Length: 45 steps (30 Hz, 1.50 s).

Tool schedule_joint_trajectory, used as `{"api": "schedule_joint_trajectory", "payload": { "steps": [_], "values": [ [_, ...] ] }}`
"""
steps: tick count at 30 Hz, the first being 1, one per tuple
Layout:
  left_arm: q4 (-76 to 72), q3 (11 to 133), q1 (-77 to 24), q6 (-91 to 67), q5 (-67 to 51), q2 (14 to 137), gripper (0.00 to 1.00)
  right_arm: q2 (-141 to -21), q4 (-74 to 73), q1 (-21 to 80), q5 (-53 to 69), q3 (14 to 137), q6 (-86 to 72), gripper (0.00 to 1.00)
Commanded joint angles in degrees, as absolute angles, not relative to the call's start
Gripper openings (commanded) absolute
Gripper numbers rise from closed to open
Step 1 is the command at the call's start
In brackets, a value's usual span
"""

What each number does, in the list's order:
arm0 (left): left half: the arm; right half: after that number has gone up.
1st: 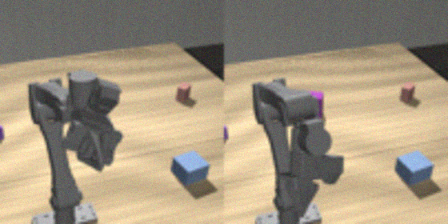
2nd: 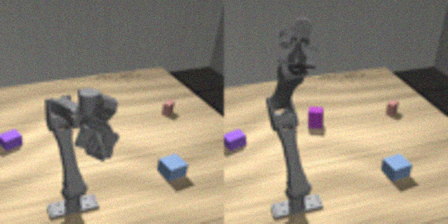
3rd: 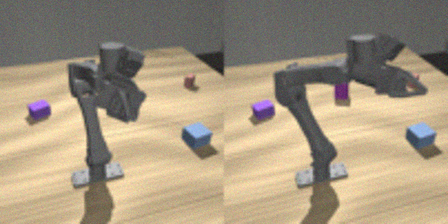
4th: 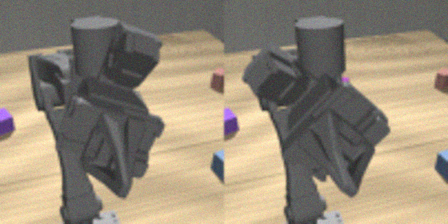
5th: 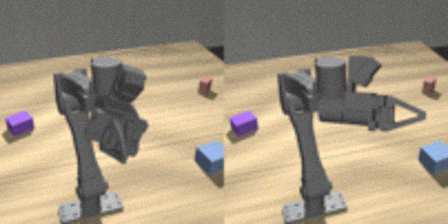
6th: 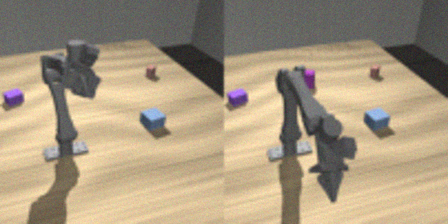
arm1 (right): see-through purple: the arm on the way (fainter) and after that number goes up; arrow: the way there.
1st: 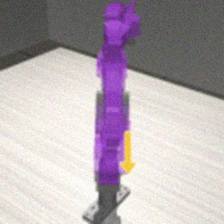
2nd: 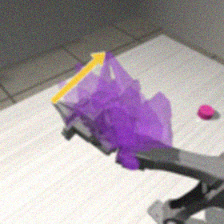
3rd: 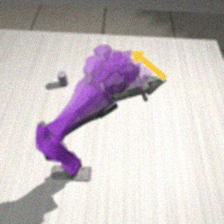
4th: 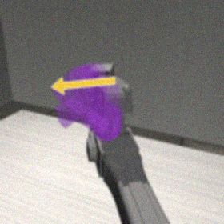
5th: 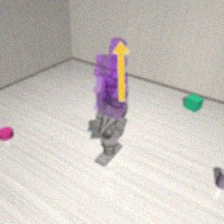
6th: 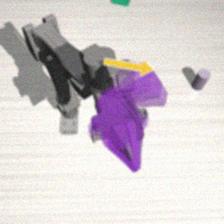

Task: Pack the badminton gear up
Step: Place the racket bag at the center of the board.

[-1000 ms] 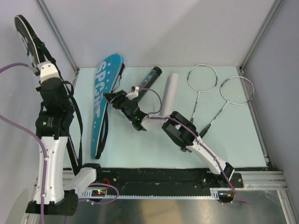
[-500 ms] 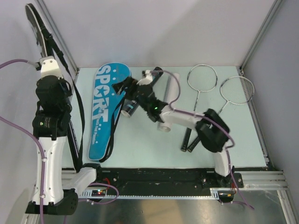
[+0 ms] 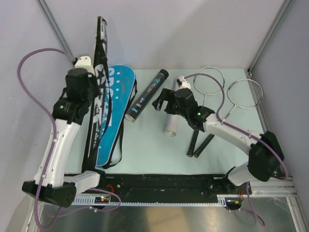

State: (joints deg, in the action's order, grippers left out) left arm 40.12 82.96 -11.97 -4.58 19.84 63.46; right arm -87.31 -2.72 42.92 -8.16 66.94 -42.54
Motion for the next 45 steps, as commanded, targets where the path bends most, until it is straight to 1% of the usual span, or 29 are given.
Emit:
{"api": "schedule_joint_trajectory", "payload": {
  "steps": [1, 7, 10, 13, 18, 27, 30, 33, 38, 45],
  "values": [
    [37.3, 85.0, -13.4, -13.6, 15.4, 66.8, 0.00, -78.0, -4.8, 43.4, -5.8, 61.6, -38.6, 0.98],
    [34.8, 83.2, -14.4, -26.3, 17.2, 69.1, 0.00, -73.6, -1.2, 46.8, -4.7, 54.4, -43.8, 0.87],
    [34.5, 85.7, -14.8, -27.0, 21.3, 71.6, 0.00, -72.9, 0.5, 47.3, -4.6, 53.3, -44.6, 0.80],
    [34.5, 89.7, -15.5, -25.5, 26.3, 74.0, 0.00, -71.5, 1.8, 47.3, -4.8, 53.2, -44.3, 0.76],
    [33.9, 94.1, -15.7, -24.9, 31.4, 75.5, 0.00, -67.5, 1.7, 47.4, -7.0, 53.2, -43.2, 0.75],
    [33.9, 98.9, -16.6, -23.7, 31.4, 73.6, 0.00, -63.6, 0.3, 47.8, -9.0, 53.2, -42.0, 0.76],
    [34.0, 99.2, -17.1, -22.8, 27.9, 72.1, 0.00, -63.0, 0.3, 47.9, -7.8, 53.2, -41.7, 0.75],
    [34.1, 96.2, -19.0, -22.6, 26.0, 69.8, 0.00, -62.3, 0.5, 48.9, -6.6, 53.3, -40.9, 0.74],
    [34.4, 88.3, -23.6, -25.9, 24.9, 66.1, 0.00, -63.2, 1.1, 52.4, -6.6, 53.9, -39.7, 0.69],
    [34.2, 78.0, -26.9, -32.6, 24.8, 64.8, 0.00, -71.8, 5.3, 57.6, -7.0, 55.1, -40.1, 0.66]
  ]
}}
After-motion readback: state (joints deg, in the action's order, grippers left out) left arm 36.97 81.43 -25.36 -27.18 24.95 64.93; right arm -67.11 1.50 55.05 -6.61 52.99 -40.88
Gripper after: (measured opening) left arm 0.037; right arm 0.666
